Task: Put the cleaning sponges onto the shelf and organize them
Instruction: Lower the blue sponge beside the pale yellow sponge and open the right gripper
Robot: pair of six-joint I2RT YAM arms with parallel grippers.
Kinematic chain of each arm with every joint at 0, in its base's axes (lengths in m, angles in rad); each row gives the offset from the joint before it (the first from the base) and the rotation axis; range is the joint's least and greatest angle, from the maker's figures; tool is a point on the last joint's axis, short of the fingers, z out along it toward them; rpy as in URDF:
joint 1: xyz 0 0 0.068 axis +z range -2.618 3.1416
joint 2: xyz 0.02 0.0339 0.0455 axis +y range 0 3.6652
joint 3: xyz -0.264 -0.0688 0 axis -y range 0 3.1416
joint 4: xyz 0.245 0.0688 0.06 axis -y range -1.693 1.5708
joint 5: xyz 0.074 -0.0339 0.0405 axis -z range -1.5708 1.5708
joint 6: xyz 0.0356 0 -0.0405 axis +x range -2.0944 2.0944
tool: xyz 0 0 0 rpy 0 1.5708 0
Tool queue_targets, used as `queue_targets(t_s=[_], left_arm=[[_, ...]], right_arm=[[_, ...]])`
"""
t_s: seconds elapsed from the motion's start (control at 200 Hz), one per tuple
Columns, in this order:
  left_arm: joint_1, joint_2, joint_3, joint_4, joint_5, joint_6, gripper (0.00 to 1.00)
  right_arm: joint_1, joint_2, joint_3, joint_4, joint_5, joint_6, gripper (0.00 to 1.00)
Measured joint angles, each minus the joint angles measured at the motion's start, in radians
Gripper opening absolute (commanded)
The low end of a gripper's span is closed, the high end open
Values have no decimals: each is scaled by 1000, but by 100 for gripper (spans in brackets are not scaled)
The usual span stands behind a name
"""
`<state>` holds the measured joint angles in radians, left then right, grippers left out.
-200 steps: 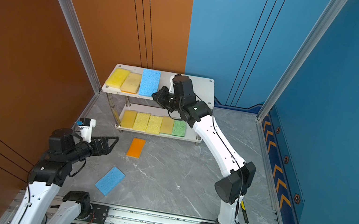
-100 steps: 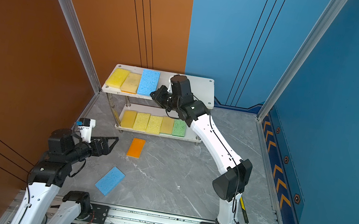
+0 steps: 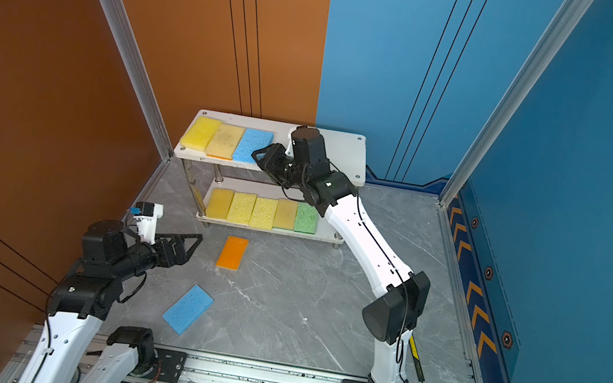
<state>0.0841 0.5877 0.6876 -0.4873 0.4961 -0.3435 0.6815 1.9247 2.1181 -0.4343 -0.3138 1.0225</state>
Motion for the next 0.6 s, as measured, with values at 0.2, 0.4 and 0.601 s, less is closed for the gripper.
queue_targets(t_s=[0.2,0.4,0.601], left_arm=[[0,0,0,0,0,0,98],[0,0,0,0,0,0,98],[0,0,0,0,0,0,98]], right_arm=[[0,0,-5,9,4,-1,53],[0,-1,-18,35,4,-3,55],[0,-13,-40,53,11,-6,56]])
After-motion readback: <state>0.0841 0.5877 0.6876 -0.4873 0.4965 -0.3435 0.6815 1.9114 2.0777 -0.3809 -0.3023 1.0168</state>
